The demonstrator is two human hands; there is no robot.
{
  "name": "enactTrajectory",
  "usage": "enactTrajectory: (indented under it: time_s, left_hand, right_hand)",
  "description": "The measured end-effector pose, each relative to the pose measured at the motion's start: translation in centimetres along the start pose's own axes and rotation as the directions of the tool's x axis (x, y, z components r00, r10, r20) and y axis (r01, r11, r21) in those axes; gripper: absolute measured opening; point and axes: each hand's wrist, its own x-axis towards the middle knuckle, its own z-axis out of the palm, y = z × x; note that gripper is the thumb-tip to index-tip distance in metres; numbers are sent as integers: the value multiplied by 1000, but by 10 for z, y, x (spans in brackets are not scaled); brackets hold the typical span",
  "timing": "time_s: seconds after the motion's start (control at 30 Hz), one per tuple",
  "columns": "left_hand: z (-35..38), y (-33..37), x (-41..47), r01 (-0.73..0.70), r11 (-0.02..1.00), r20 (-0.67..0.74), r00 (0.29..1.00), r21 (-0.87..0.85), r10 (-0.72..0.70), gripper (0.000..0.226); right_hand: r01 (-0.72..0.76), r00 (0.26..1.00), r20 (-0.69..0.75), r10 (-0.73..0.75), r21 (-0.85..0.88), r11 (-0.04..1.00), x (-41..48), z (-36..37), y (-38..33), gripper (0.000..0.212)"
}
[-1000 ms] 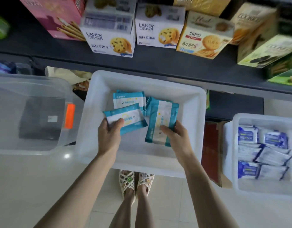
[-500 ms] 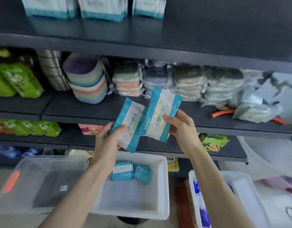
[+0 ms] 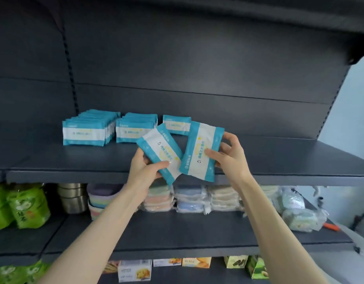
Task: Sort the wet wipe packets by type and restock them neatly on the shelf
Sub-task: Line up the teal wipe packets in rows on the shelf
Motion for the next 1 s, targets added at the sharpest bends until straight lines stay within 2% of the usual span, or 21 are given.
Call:
enactTrajectory:
  time_s: [0.1,0.2,0.27,0.43,0.57,0.67,0.8,1.0]
  left_hand:
    - [1,11,33,35,993,14,999,-113,-34,23]
    - [-2,14,67,46,994,28,999,-100,-44,17]
    - [-3,11,88,44,995,14,999,-85,-43,17]
    - [5,-3,127,11,1000,19,1000,-10,-11,42]
    - [22,-16,159,12,999,10,1000,48,-12,30]
    - [34,-29,186,17,983,-47,999,185,-8,27]
    - [47,-40,217,-4,897,-114,992,443,61,24]
    - [58,-55,252,1,809,-132,987,588,95,27]
  right_hand:
    - [19,1000,-9,-19,-7,1000,28,8,-5,47]
    - [25,999,-36,-24,21,999,61,17,-4,34]
    - [24,998,-66,-23,26,999,82,20,2,29]
    - [22,992,-126,-24,-20,1000,128,17,30,30]
    - [5,994,-111,-8,-25,1000,163,11,53,35]
    - [-20,994,-107,12,-73,997,187,1,63,43]
    - [-58,994,-98,51,-63,996,217,-12,75,42]
    - [-92,993,-79,88,-36,995,249,-13,89,35]
